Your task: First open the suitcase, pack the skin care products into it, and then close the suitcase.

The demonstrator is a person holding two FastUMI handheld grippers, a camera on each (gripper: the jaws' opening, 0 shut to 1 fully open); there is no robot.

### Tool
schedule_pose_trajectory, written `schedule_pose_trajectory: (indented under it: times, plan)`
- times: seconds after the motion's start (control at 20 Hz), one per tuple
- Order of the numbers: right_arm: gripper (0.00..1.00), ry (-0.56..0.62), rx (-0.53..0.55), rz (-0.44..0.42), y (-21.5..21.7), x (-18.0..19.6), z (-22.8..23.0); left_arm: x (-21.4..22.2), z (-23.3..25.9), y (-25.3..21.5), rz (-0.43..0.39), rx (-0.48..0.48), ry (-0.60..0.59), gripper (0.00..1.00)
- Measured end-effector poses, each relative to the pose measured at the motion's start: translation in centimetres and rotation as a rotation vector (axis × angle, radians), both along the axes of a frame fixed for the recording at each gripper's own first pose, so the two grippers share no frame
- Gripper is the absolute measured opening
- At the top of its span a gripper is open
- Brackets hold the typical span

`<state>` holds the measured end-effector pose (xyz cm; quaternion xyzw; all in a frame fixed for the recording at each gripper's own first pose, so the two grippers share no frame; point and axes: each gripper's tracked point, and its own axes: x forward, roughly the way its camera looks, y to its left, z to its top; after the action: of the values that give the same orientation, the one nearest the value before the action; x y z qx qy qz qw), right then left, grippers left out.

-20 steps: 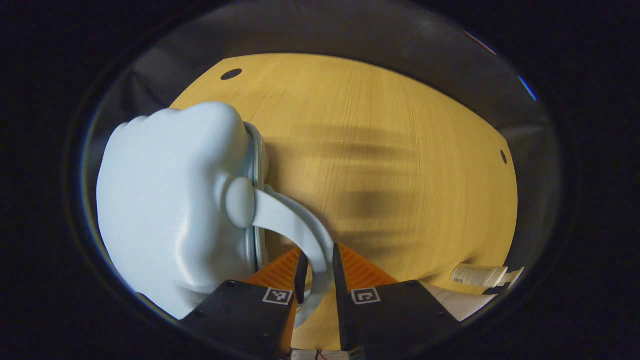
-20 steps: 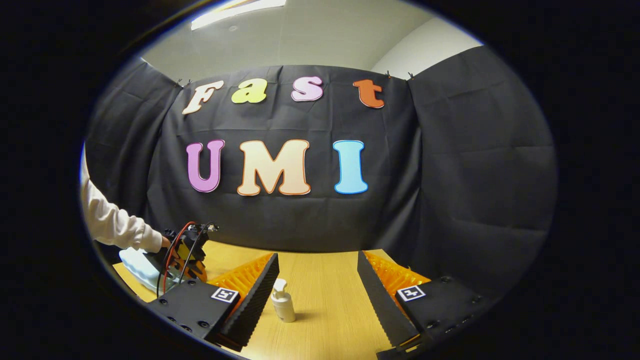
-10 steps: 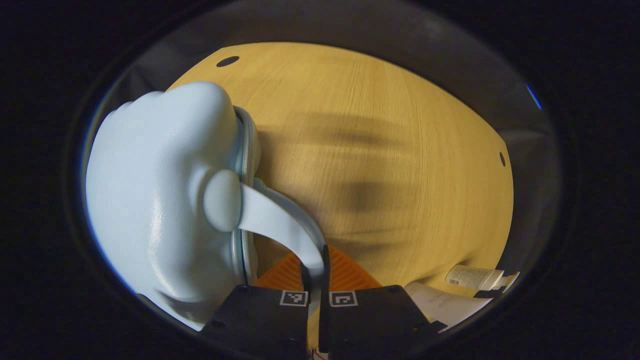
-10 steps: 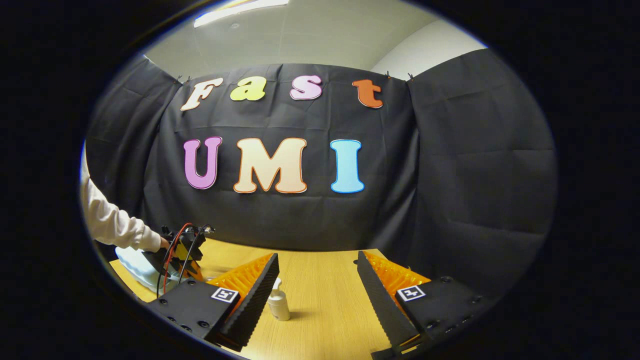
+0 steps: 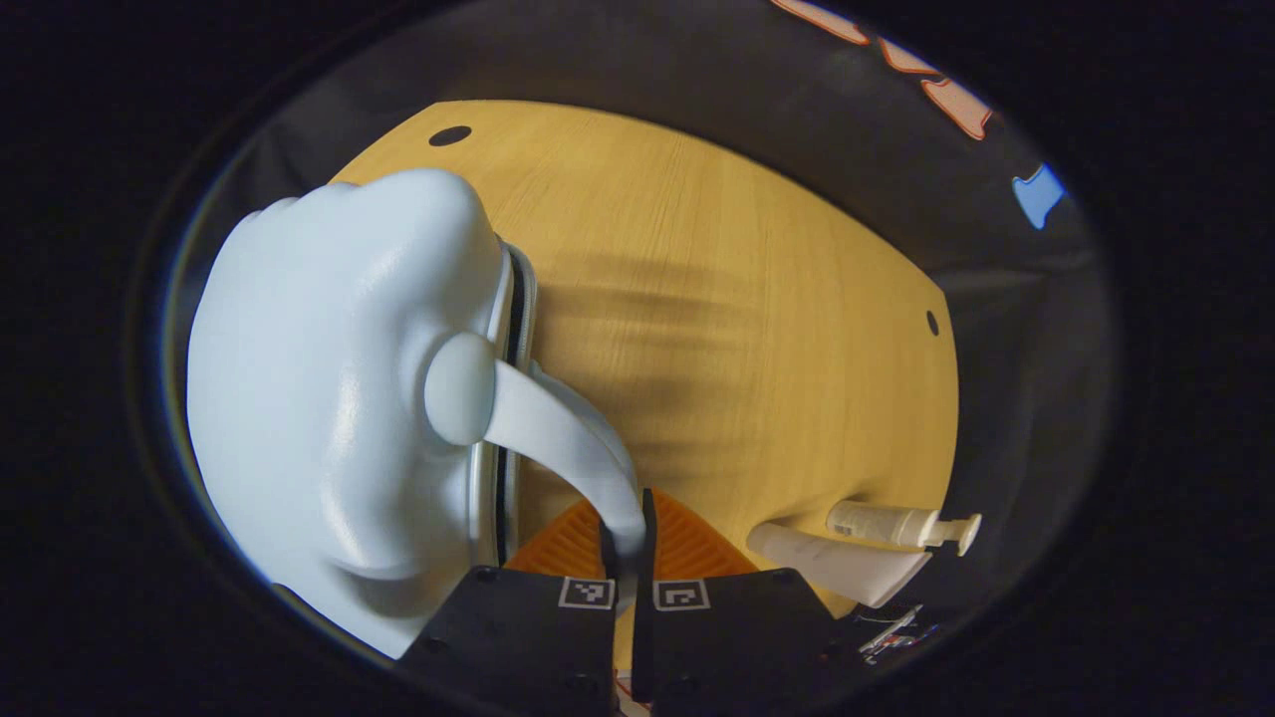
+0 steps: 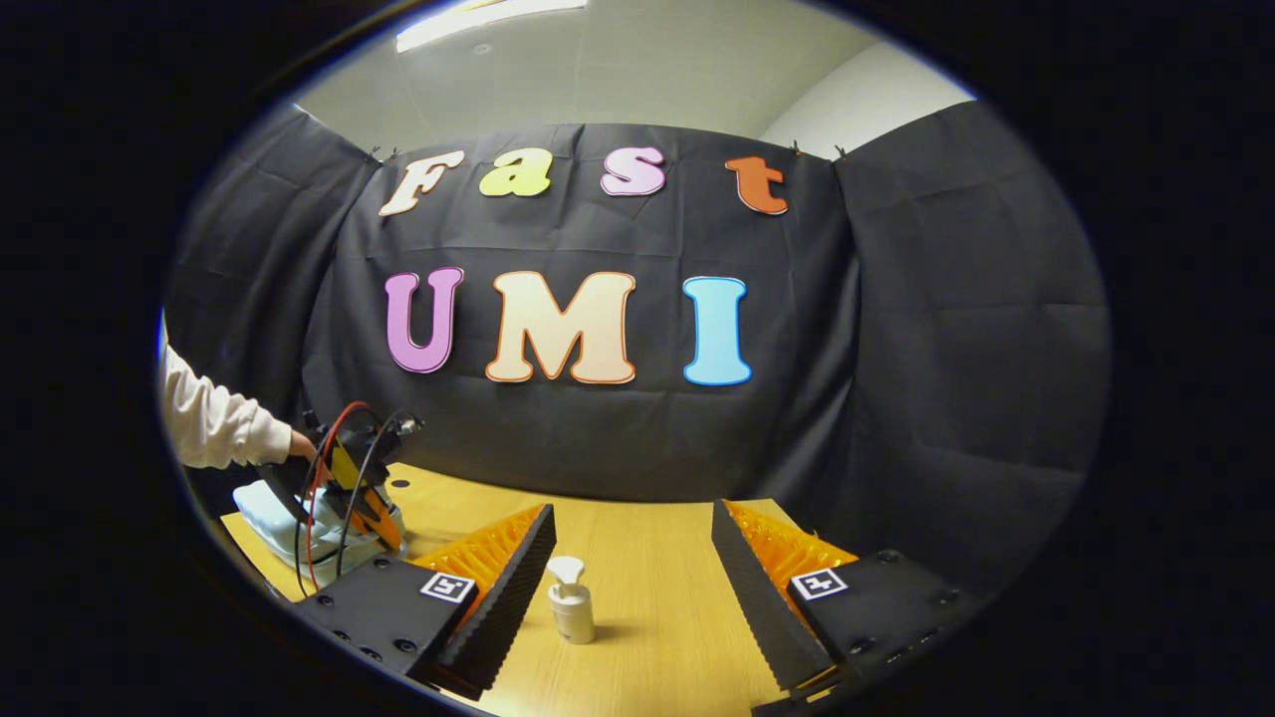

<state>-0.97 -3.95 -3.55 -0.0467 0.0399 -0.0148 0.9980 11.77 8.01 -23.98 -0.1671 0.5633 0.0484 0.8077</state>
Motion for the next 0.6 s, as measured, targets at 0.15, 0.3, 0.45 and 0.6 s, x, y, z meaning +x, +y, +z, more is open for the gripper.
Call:
schedule_pose_trajectory:
  times: [0.15,0.3,0.45,0.6]
  plan:
    - [1.0,-0.003,-0.013,0.022,1.2,0.5,-0.1,0.0,3.4,-0.4,-0.034,-0.03,-0.066,0.0]
    - [0.99,-0.001,-0.013,0.039,2.4,0.8,-0.3,-0.6,7.6,-0.7,-0.064,-0.069,-0.115,0.0]
    - [0.99,-0.003,-0.011,0.049,3.3,1.0,-0.4,-1.5,10.6,-1.3,-0.086,-0.094,-0.16,0.0]
    - [0.99,-0.006,-0.019,0.05,3.8,1.0,-0.3,-2.2,14.1,-1.5,-0.099,-0.136,-0.204,0.0]
